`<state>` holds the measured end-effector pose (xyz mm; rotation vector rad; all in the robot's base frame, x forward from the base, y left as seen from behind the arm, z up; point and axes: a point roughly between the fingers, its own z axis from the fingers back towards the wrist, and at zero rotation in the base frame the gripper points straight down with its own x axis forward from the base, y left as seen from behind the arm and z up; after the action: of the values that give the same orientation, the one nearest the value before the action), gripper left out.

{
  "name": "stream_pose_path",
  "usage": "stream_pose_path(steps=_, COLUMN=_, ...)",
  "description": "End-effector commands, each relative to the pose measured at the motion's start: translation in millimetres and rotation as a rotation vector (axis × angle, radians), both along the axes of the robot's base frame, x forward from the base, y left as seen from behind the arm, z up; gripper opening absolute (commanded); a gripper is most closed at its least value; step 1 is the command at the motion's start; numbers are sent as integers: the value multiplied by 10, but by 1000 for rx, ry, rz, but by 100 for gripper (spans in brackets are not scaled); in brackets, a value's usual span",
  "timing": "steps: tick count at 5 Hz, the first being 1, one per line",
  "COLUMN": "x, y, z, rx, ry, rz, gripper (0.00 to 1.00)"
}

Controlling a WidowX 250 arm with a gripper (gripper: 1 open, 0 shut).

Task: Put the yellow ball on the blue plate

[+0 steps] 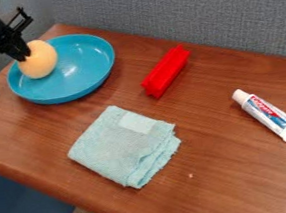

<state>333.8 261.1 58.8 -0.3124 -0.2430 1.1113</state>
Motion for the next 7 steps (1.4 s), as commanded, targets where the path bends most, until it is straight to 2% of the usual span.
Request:
stream_pose_path(steps=1, x=63, y=85, z=121, rx=51, ry=-37, rz=-12, gripper=0)
stream_pose_path(steps=3, x=156, y=77, z=-34, rx=102, ry=-27, rz=-40, gripper=0)
stream_pose_path(steps=4, x=154, y=82, z=-94, rx=121, ry=-22, rz=-55, gripper=0)
stream_pose_path(steps=6, x=36, y=110, z=-179, rx=154, ry=-12, rz=-95, gripper=0)
stream_pose_path(steps=7, x=-43, y=108, z=-211, rx=165, ry=-5, rz=-112, gripper=100)
